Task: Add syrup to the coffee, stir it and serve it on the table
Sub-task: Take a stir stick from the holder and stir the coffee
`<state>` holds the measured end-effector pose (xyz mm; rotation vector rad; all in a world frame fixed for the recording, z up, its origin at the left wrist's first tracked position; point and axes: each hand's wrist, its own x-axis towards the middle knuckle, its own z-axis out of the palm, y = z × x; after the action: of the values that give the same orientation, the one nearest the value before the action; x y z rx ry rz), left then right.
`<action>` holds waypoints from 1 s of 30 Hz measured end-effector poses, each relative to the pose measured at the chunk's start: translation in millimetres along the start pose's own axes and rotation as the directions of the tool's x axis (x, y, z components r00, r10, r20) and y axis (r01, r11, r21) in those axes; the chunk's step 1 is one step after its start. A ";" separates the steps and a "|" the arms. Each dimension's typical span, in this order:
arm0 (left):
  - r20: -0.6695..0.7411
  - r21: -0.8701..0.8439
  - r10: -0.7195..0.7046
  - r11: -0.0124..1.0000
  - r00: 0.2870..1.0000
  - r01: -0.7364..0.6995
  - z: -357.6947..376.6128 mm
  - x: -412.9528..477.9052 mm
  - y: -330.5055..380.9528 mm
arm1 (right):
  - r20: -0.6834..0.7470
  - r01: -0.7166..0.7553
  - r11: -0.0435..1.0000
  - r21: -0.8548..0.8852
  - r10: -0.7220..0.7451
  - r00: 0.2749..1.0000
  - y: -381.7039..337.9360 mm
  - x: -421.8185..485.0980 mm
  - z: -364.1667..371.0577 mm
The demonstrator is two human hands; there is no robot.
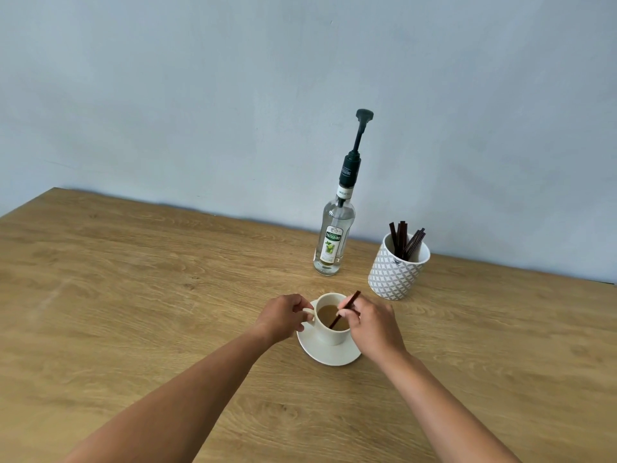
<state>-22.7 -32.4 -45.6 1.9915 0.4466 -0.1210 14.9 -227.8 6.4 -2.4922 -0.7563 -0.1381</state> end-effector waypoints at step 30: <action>0.011 -0.015 -0.009 1.000 1.000 0.009 -1.1 -3.9 2.6 | 0.001 -0.027 0.998 -0.059 0.027 1.000 1.1 2.5 4.7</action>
<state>-25.5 -33.5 -41.8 1.9731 0.4483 -0.1330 17.4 -224.9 2.5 -2.5572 -0.7292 -0.1508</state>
